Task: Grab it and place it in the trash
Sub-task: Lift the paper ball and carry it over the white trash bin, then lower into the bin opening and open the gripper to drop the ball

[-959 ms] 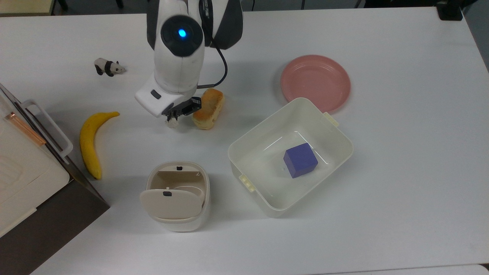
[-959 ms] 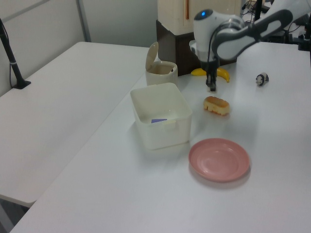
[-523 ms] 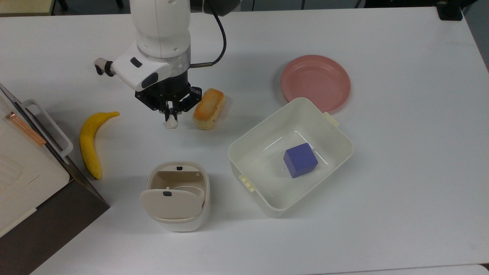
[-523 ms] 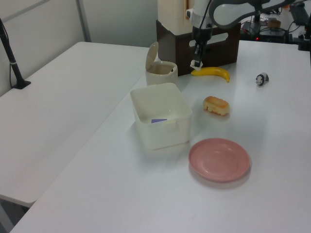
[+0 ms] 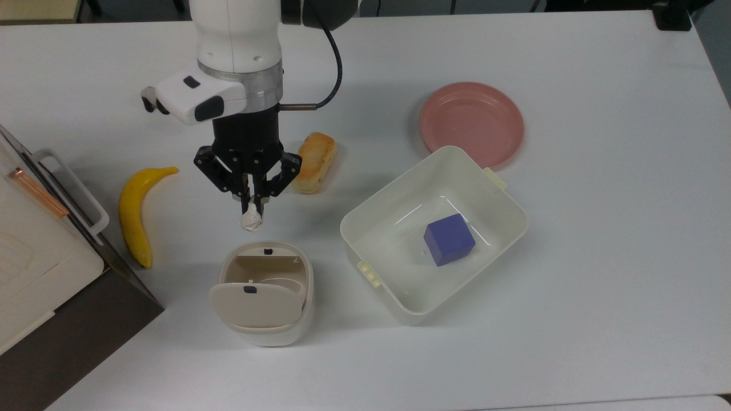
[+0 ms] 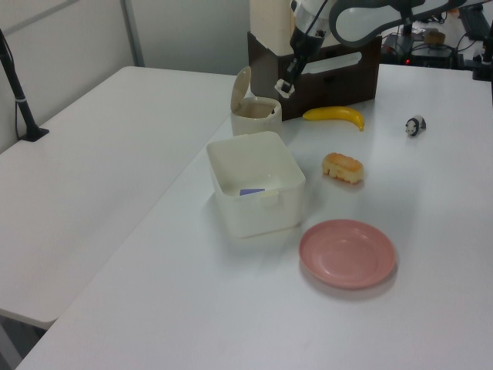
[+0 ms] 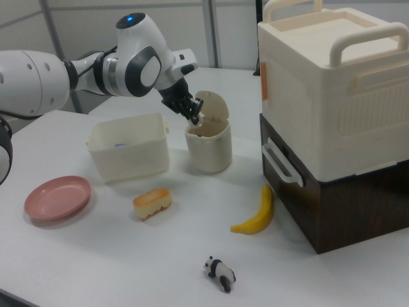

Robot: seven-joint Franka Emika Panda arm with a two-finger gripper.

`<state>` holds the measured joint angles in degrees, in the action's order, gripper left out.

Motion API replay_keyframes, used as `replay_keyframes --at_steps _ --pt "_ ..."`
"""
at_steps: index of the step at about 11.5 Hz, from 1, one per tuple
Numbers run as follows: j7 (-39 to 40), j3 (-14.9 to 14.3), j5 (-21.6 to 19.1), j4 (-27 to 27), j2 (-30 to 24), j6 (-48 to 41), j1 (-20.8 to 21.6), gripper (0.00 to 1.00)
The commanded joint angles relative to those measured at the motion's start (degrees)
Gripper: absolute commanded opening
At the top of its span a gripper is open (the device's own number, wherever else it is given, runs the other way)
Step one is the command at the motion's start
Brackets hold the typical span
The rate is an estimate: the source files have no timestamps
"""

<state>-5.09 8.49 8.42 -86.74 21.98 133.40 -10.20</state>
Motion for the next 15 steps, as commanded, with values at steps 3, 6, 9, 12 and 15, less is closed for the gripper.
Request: replay_keyframes --at_steps 3,6,9,12,15 --pt "-8.08 -0.4 -0.25 -0.18 0.95 10.72 0.45 0.05" --pt "-8.44 -0.49 0.53 0.08 3.58 11.45 1.41 0.06" --pt "-10.71 -0.66 1.42 1.48 6.57 16.09 3.17 0.06" --pt "-13.72 -1.1 3.0 4.39 8.6 17.86 3.35 0.07" --pt "-13.46 -1.71 3.26 4.39 8.87 18.13 3.09 0.09"
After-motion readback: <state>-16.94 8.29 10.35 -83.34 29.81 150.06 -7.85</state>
